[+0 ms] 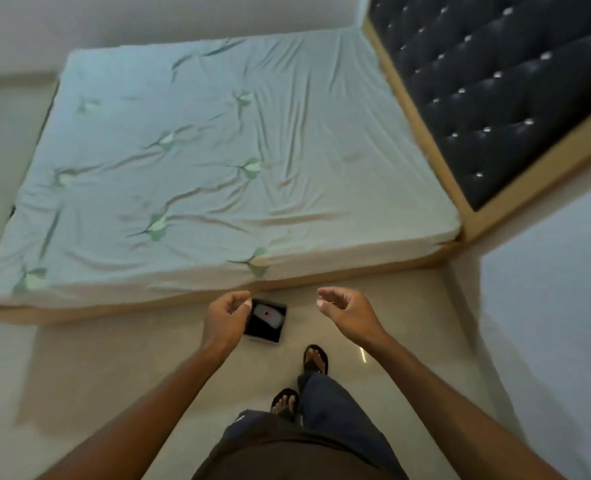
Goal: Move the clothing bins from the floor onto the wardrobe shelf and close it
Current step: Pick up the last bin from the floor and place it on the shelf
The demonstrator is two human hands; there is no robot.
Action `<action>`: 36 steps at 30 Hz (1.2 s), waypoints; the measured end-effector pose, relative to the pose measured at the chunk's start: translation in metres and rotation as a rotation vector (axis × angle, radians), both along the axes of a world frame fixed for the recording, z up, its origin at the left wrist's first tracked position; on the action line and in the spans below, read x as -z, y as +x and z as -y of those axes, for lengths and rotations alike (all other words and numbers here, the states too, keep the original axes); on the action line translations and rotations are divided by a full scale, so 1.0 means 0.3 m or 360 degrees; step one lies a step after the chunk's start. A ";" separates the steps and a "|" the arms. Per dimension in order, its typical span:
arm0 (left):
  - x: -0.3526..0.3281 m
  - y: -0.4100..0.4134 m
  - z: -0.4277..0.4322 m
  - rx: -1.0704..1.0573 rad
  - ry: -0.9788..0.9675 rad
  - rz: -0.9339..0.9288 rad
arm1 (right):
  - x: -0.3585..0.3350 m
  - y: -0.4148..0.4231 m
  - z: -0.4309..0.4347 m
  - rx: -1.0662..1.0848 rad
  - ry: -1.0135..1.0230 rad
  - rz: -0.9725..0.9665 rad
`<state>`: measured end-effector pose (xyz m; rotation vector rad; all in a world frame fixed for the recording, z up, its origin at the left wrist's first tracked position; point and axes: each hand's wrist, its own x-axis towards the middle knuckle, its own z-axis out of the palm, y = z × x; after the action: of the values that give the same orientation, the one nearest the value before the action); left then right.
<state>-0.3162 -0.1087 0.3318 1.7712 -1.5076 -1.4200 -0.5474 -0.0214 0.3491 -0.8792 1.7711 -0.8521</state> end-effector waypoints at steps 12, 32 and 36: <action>0.609 0.068 0.208 -0.0258 0.0460 0.0431 | 0.731 0.054 0.378 -0.0208 0.0492 0.0037; 1.970 0.070 0.496 0.0674 0.0800 0.1046 | 2.050 0.216 0.489 -0.0500 0.0917 -0.0118; 2.099 0.073 0.530 0.0649 0.0875 0.0935 | 2.135 0.236 0.513 -0.0496 0.0992 -0.0141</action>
<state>-0.2945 -0.2676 -0.2978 2.4796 -1.9960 -1.7243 -0.4766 -0.1751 -0.2913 -0.7451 1.7601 -0.0421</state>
